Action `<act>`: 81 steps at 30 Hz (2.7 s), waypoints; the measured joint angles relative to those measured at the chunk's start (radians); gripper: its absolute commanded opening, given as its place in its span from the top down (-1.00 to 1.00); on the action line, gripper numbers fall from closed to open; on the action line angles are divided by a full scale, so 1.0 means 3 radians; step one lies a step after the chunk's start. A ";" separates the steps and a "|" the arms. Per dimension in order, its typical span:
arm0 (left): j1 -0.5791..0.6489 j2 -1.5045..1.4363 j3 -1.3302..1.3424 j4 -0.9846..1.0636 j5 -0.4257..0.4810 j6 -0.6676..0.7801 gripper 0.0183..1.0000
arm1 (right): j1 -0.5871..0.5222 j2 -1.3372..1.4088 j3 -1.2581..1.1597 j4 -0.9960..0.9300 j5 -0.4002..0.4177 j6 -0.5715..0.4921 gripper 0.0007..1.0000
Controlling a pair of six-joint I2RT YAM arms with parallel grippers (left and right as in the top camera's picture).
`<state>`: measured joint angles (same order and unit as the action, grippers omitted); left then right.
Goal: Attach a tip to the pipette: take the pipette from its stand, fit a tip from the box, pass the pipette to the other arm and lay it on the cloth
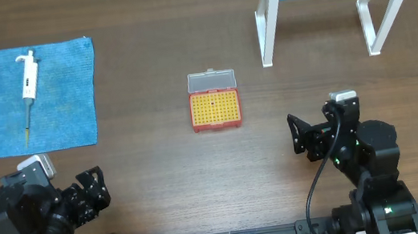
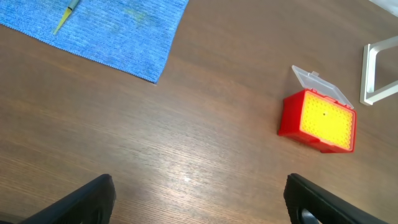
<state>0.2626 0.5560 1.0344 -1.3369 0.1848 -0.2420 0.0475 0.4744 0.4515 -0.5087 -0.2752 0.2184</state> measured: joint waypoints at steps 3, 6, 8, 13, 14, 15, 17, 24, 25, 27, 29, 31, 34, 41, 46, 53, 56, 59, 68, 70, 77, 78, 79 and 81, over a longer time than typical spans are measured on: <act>0.0000 0.0000 0.0000 -0.0001 -0.0001 0.0000 -0.75 | 0.0000 -0.0003 -0.0006 -0.0207 0.0017 0.0000 -0.71; -0.0125 -0.0001 0.0000 -0.0001 -0.0004 -0.0004 -0.75 | 0.0000 -0.0003 -0.0006 -0.0272 0.0018 0.0000 -0.71; -0.0359 -0.0043 -0.0005 0.0001 -0.0001 -0.0008 -0.75 | 0.0000 -0.0003 -0.0006 -0.0280 0.0018 0.0000 -0.71; -0.0539 -0.0846 -0.0713 0.1549 -0.0061 0.0078 -0.75 | 0.0000 -0.0003 -0.0006 -0.0290 0.0024 0.0000 -0.71; -0.0538 -0.1061 -0.1030 0.2244 -0.0081 0.0179 -0.75 | 0.0000 -0.0003 -0.0010 -0.0281 0.0031 0.0000 -0.71; -0.0539 -0.1358 -0.1467 0.2876 -0.0102 0.0350 -0.75 | 0.0000 -0.0003 -0.0011 -0.0289 0.0039 0.0000 -0.71; -0.0539 -0.1598 -0.2070 0.3794 -0.0123 0.0554 -0.75 | 0.0000 -0.0003 -0.0013 -0.0295 0.0041 0.0000 -0.71; -0.0539 -0.1745 -0.3361 0.4763 -0.0130 0.0744 -0.75 | 0.0000 -0.0003 -0.0013 -0.0294 0.0041 0.0000 -0.71; -0.0539 -0.1748 -0.3399 0.4465 -0.0131 0.0745 -0.75 | 0.0000 -0.0003 -0.0013 -0.0290 0.0042 0.0000 -0.71; -0.0539 -0.1741 -0.3427 0.4262 -0.0146 0.0745 -0.76 | 0.0000 -0.0001 -0.0014 -0.0294 0.0041 0.0000 -0.71; -0.0539 -0.1743 -0.3427 0.4255 -0.0154 0.0745 -0.75 | 0.0000 -0.0003 -0.0014 -0.0294 0.0041 0.0000 -0.71; -0.0539 -0.1743 -0.3427 0.4255 -0.0154 0.0745 -0.75 | 0.0000 -0.0003 -0.0014 -0.0294 0.0041 0.0000 -0.71; -0.0539 -0.1743 -0.3427 0.4255 -0.0154 0.0745 -0.75 | 0.0000 -0.0003 -0.0014 -0.0294 0.0041 0.0000 -0.71; -0.0539 -0.1743 -0.3427 0.4255 -0.0154 0.0745 -0.76 | 0.0000 -0.0003 -0.0014 -0.0294 0.0041 0.0000 -0.71; -0.0539 -0.1743 -0.3427 0.4255 -0.0154 0.0745 -0.76 | 0.0000 -0.0004 -0.0014 -0.0301 0.0066 -0.0020 -0.71; -0.0539 -0.1746 -0.3427 0.4252 -0.0155 0.0745 -0.76 | 0.0000 -0.1165 -0.1074 0.2146 0.0704 -0.0593 -0.71; -0.0539 -0.1746 -0.3427 0.4251 -0.0155 0.0745 -0.75 | 0.0001 -0.1300 -0.1405 0.2181 0.0741 -0.0656 -0.71; -0.0539 -0.1746 -0.3427 0.4251 -0.0155 0.0745 -0.76 | 0.0001 -0.1366 -0.1478 0.1915 0.0752 -0.0688 -0.71; -0.0539 -0.1746 -0.3427 0.4251 -0.0155 0.0745 -0.75 | 0.0001 -0.1399 -0.1480 0.1479 0.0764 -0.0699 -0.71; -0.0539 -0.1746 -0.3427 0.4251 -0.0156 0.0745 -0.76 | 0.0001 -0.1399 -0.1480 0.1479 0.0764 -0.0699 -0.71; -0.0539 -0.1746 -0.3427 0.4251 -0.0155 0.0745 -0.76 | 0.0001 -0.1399 -0.1480 0.1479 0.0764 -0.0699 -0.71; -0.0539 -0.1746 -0.3427 0.4251 -0.0155 0.0745 -0.75 | 0.0001 -0.1399 -0.1480 0.1479 0.0764 -0.0699 -0.71; -0.0539 -0.1746 -0.3427 0.4251 -0.0155 0.0745 -0.76 | 0.0001 -0.1399 -0.1480 0.1479 0.0764 -0.0699 -0.71; -0.0539 -0.1746 -0.3427 0.4251 -0.0155 0.0745 -0.76 | 0.0001 -0.1399 -0.1480 0.1479 0.0764 -0.0699 -0.71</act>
<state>0.1009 0.0322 0.0063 -0.0616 0.1383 -0.0185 0.0479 0.0547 0.0074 -0.0650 -0.0460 0.0086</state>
